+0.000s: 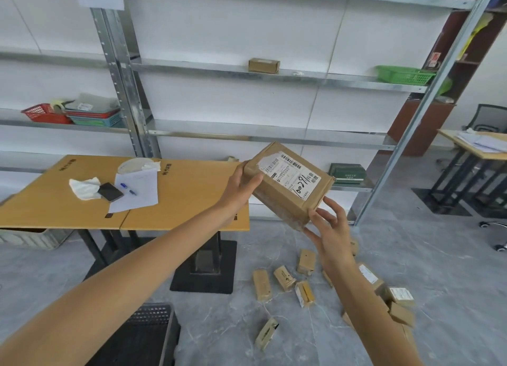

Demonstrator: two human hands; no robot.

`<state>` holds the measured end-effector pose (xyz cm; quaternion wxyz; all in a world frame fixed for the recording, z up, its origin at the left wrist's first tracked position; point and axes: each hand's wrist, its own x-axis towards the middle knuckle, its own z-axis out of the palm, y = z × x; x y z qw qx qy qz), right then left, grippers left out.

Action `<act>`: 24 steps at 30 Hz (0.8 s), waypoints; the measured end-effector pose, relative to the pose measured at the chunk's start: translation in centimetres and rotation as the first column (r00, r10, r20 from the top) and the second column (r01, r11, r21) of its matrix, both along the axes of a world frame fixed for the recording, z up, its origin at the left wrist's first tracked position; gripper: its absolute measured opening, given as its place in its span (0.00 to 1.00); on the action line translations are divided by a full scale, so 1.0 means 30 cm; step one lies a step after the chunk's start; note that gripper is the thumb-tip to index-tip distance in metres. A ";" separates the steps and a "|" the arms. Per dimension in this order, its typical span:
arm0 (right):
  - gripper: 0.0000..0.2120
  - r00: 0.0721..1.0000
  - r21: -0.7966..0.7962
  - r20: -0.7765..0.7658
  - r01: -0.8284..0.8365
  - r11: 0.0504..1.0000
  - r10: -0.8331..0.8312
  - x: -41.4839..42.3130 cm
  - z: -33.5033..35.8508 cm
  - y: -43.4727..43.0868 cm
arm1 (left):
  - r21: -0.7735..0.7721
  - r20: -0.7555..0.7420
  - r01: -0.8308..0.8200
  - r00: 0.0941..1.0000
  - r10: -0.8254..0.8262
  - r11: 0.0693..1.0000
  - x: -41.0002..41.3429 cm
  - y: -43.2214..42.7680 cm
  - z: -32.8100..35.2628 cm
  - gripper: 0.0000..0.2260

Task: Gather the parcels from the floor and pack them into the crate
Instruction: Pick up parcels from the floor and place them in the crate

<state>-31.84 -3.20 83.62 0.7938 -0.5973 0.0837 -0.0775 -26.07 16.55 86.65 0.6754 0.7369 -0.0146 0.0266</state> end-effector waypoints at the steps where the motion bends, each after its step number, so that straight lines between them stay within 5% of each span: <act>1: 0.20 1.000 0.001 0.001 -0.001 1.000 0.001 -0.009 0.004 0.018 | -0.014 -0.004 0.005 1.000 -0.006 1.000 -0.011 0.014 0.006 0.25; 6: 0.22 1.000 -0.012 0.011 -0.016 1.000 0.016 -0.057 0.020 0.117 | -0.030 -0.007 0.011 1.000 -0.011 0.999 -0.062 0.114 0.021 0.28; 14: 0.31 0.999 -0.122 -0.035 -0.018 0.992 0.014 -0.152 0.026 0.406 | -0.136 -0.038 -0.115 0.993 0.111 0.984 -0.167 0.443 0.023 0.18; 17: 0.36 0.982 -0.121 -0.088 -0.174 0.977 0.164 -0.200 0.012 0.531 | -0.109 -0.116 -0.127 0.987 0.114 0.986 -0.231 0.620 0.011 0.21; 20: 0.28 0.918 0.000 -0.108 -0.383 0.924 0.381 -0.252 -0.014 0.653 | -0.099 -0.169 -0.116 0.981 0.098 0.988 -0.288 0.776 -0.014 0.23; 24: 0.26 0.905 0.103 -0.074 -0.412 0.906 0.420 -0.318 -0.055 0.818 | -0.132 -0.176 -0.142 0.977 0.118 0.981 -0.376 0.942 -0.024 0.26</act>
